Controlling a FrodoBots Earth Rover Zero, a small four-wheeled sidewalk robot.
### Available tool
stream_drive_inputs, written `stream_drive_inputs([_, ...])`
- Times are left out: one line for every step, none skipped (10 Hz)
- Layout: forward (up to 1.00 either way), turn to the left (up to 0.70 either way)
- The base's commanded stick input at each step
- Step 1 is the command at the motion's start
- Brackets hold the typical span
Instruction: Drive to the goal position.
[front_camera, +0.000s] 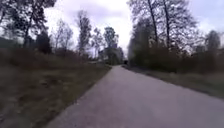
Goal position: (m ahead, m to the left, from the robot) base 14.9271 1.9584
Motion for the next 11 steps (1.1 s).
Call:
stream_drive_inputs([1.00,-0.04])
stream_drive_inputs([1.00,0.00])
stream_drive_inputs([1.00,0.00])
stream_drive_inputs([1.00,0.00])
stream_drive_inputs([1.00,0.00])
stream_drive_inputs([1.00,0.00])
stream_drive_inputs([1.00,0.00])
stream_drive_inputs([1.00,0.00])
stream_drive_inputs([1.00,0.00])
stream_drive_inputs([1.00,0.00])
stream_drive_inputs([1.00,0.00])
